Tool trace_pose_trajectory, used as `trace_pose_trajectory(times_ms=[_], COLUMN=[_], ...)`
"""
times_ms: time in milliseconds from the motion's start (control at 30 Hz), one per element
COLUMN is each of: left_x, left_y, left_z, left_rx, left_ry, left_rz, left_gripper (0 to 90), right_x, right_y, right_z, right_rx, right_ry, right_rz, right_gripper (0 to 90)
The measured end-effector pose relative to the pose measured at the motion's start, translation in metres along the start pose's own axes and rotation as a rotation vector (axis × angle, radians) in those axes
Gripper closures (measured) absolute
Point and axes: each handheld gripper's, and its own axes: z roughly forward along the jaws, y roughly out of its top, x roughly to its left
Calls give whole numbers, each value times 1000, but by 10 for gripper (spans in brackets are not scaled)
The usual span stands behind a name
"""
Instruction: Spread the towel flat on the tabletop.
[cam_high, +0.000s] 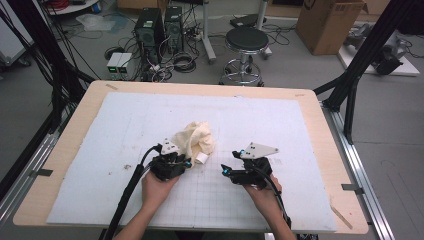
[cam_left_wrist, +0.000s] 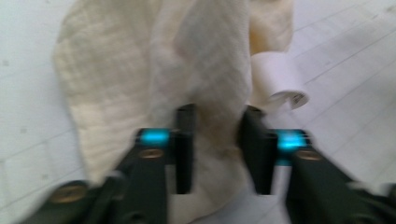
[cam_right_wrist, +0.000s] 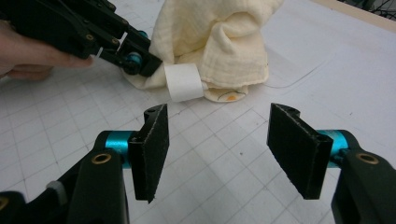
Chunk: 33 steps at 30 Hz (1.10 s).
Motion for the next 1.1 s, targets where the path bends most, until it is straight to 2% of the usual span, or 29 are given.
trace_pose_trajectory(times_ms=[67, 167, 200, 267, 300, 333, 400, 467, 533, 600, 700, 767, 833, 867, 900, 967, 1100], left_x=[4, 15, 20, 28, 32, 36, 48, 56, 66, 75, 89, 100, 111, 116, 118, 118, 103], left_y=[1, 4, 5, 8, 8, 10, 14, 19, 26, 35, 49, 55, 56, 54, 53, 50, 46], left_z=[-5, -14, -17, -23, -27, -30, -37, -41, -44, -45, -45, -43, -40, -40, -40, -43, -53], left_rx=[-3, -8, -5, 24, 37, 38, 27, 28, 19, 10, 1, 4, 19, 21, 19, 4, -42], left_ry=[10, 10, -2, -28, -31, -24, -36, -1, -3, 1, 32, 67, 75, 69, 70, 68, 31], left_rz=[36, 63, 77, 120, 145, 152, 128, 145, 132, 139, 138, 101, 48, 24, 5, 3, 48], left_gripper=[858, 868, 868, 867, 865, 865, 866, 866, 867, 866, 852, 791, 667, 637, 612, 551, 549], right_x=[0, 0, 0, 1, 0, 0, 0, 0, 1, 1, 2, 1, 2, 2, 3, 2, 1], right_y=[0, 0, 0, 0, 0, 0, 0, 0, 0, 0, 1, 1, 1, 1, 1, 0, 0], right_z=[0, -1, -1, -1, -2, -1, 0, 1, 2, 4, 5, 7, 7, 8, 8, 7, 6], right_rx=[0, -3, -2, -3, -4, -5, -2, -1, -1, 1, 2, 0, 8, 8, 10, 14, 7], right_ry=[2, 3, 4, 2, 3, 2, 3, 0, 1, 5, 9, 12, 14, 11, 16, 14, 9], right_rz=[2, 5, 4, 2, 0, 0, 0, -1, 1, 6, 2, -2, 1, -1, -2, -4, 1], right_gripper=[388, 388, 388, 388, 388, 388, 391, 393, 394, 395, 395, 395, 395, 394, 394, 393, 391])
